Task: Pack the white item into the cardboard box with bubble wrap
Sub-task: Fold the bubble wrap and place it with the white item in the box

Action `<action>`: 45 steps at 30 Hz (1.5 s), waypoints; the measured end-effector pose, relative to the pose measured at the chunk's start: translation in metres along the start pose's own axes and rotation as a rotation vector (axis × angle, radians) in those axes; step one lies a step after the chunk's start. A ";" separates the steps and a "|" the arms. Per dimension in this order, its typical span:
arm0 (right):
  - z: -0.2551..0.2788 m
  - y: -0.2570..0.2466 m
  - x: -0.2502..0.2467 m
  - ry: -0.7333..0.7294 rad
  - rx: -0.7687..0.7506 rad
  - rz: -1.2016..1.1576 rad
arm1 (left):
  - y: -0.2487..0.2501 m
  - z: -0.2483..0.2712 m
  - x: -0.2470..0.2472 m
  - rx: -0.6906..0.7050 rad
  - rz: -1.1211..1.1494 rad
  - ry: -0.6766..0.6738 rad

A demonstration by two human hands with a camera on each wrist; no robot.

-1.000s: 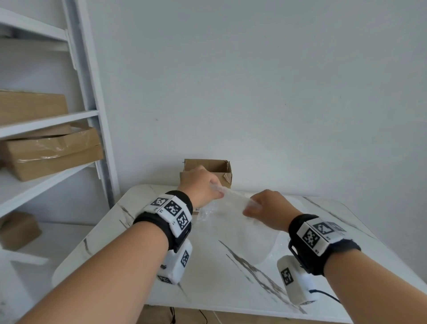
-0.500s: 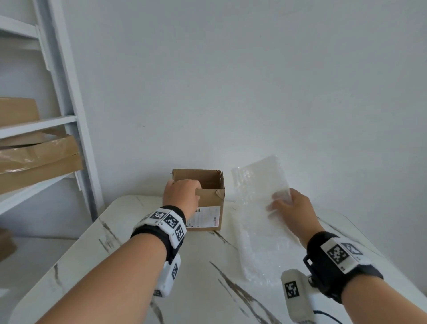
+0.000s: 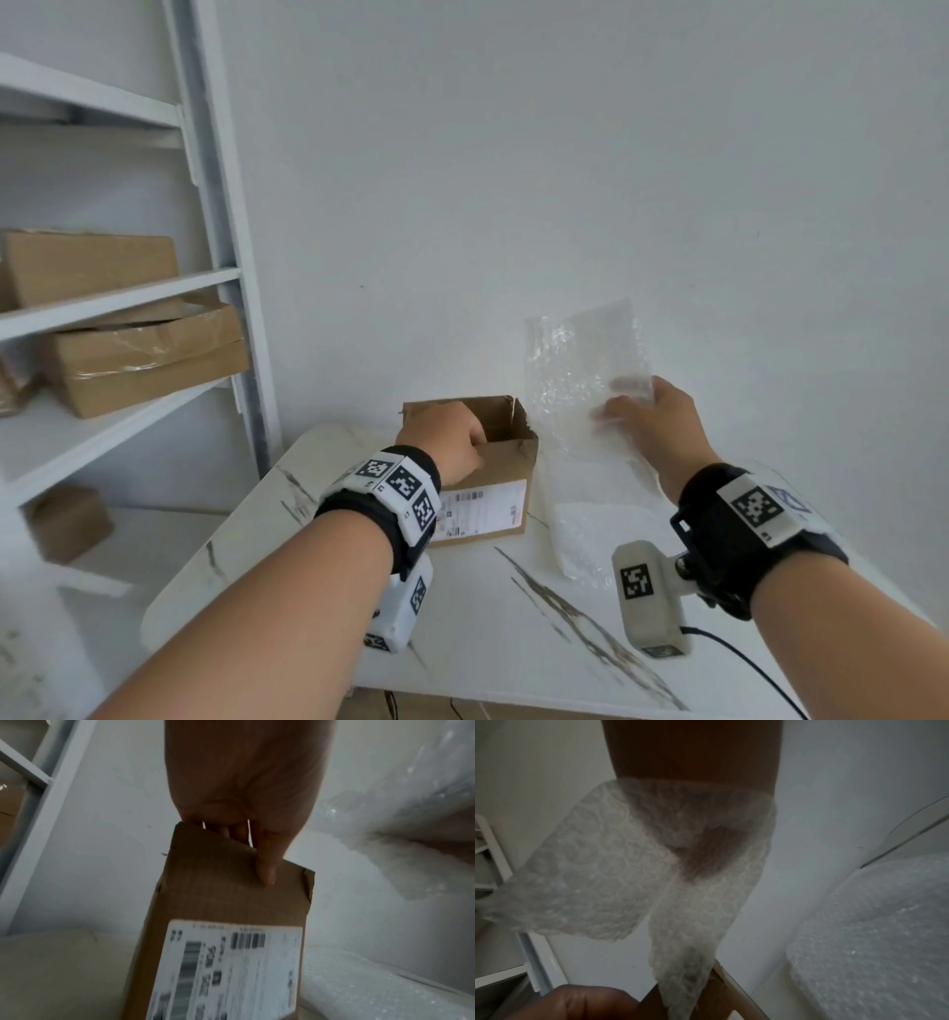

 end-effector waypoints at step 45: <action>0.013 -0.061 0.052 -0.204 -0.342 0.364 | 0.024 -0.002 -0.058 0.199 0.534 0.210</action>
Point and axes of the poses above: each hand's wrist, its own z-axis away from the middle knuckle, its own x-axis out of the palm, y = z × x, the point moved 8 cm from there along -z, towards the middle knuckle, and after that the axes turned 2 degrees about z, right-handed, at the moved point
